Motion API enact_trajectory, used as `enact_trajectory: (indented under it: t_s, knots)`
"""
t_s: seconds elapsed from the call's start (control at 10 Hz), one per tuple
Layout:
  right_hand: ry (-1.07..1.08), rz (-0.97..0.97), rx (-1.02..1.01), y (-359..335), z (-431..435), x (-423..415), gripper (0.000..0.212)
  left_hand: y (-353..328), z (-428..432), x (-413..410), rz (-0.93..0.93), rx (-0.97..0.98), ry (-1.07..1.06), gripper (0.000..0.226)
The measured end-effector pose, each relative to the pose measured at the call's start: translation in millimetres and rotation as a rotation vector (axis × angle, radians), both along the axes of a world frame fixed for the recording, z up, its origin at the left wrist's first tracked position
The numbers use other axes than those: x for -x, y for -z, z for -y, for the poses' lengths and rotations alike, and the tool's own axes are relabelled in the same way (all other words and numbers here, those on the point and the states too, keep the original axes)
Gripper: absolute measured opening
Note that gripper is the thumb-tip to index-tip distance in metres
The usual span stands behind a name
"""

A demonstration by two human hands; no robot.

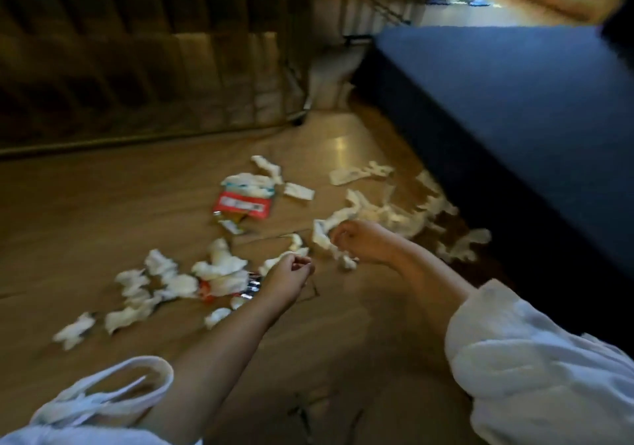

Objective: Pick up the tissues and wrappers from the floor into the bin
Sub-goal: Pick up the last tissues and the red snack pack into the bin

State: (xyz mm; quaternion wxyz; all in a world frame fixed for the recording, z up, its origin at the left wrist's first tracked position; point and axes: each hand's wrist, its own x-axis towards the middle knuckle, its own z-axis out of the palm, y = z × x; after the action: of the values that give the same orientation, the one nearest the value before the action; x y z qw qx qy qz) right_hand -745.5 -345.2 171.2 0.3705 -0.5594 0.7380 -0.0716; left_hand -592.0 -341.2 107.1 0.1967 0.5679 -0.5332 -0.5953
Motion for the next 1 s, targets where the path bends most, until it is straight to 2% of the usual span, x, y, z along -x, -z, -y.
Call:
enact_trajectory:
  t_s: [0.1,0.3,0.4,0.5,0.6,0.7,0.8,0.9,1.0]
  knots:
    - [-0.188,0.022,-0.007,15.6,44.0,-53.5,0.030,-4.2,16.1,-47.8,0.070,0.044,-0.218,0.008]
    - [-0.149,0.319,-0.088,75.8,67.1,-163.1,0.029,25.6,3.3,-138.5,0.311,0.127,-0.604,0.028]
    - [-0.104,0.354,-0.067,121.1,51.8,-196.7,0.023,60.6,-27.4,-181.9,0.456,0.139,-0.691,0.035]
    - [-0.070,0.211,0.021,179.4,43.3,-206.1,0.029,103.9,-63.2,-215.3,0.619,0.027,-0.495,0.055]
    - [-0.305,-0.188,0.131,206.0,39.5,-194.3,0.045,139.0,-91.4,-232.8,0.624,-0.098,-0.228,0.074]
    - [-0.245,-0.178,0.132,216.2,51.6,-186.9,0.063,162.2,-98.9,-239.7,0.583,-0.131,-0.182,0.057]
    - [-0.268,-0.134,0.105,225.3,59.9,-190.8,0.084,176.8,-100.5,-240.1,0.596,-0.026,-0.178,0.026]
    - [-0.492,-0.183,0.043,236.8,53.7,-189.9,0.090,184.7,-95.7,-238.2,0.526,0.071,-0.385,0.018]
    - [-0.635,-0.239,0.099,245.2,32.4,-185.6,0.074,183.3,-80.1,-248.2,0.515,0.156,-0.633,0.013]
